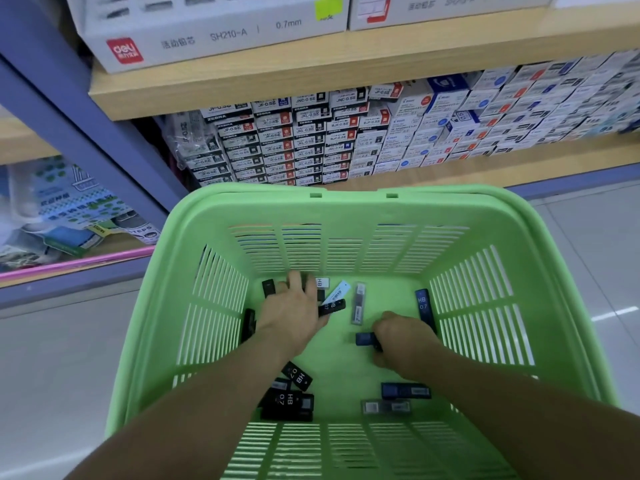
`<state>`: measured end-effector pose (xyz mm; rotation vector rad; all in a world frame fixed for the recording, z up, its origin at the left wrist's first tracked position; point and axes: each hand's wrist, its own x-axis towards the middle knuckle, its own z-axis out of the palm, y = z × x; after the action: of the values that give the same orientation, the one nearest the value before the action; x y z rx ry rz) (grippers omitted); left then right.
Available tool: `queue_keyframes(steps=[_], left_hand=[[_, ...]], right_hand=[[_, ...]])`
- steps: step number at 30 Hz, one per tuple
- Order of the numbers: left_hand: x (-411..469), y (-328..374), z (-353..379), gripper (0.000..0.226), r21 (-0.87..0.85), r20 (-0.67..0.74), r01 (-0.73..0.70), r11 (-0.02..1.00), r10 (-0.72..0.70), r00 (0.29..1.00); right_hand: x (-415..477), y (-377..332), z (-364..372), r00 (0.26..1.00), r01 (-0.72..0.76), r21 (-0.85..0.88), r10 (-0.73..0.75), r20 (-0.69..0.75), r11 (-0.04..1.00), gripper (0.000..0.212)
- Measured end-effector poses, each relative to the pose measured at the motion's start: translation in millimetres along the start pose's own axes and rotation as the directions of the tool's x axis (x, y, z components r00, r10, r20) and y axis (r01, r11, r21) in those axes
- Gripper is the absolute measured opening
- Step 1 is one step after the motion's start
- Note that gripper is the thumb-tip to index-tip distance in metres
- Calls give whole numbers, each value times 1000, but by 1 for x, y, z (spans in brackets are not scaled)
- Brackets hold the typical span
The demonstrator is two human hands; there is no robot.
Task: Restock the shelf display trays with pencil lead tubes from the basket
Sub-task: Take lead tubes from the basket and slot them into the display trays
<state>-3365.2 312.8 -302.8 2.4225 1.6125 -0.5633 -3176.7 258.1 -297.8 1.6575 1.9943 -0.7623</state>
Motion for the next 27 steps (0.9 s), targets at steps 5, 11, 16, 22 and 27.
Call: queue_keyframes(steps=[5, 11, 16, 22, 27], left_hand=[[0, 6, 7, 54, 61, -22, -48, 997, 50, 999], [-2, 5, -5, 34, 159, 53, -178, 971, 172, 984], [5, -1, -12, 41, 176, 108, -152, 973, 135, 985], [1, 2, -15, 33, 137, 143, -151, 979, 131, 981], [18, -2, -33, 11, -490, 195, 129, 862, -36, 980]], right_hand=[[12, -2, 2, 934, -238, 495, 337, -120, 836, 20], [36, -33, 1, 859, -308, 678, 501, -102, 667, 31], [40, -32, -4, 871, -352, 612, 487, -62, 708, 26], [29, -25, -9, 919, -311, 459, 387, -80, 832, 14], [24, -24, -20, 932, -283, 945, 280, 231, 162, 9]])
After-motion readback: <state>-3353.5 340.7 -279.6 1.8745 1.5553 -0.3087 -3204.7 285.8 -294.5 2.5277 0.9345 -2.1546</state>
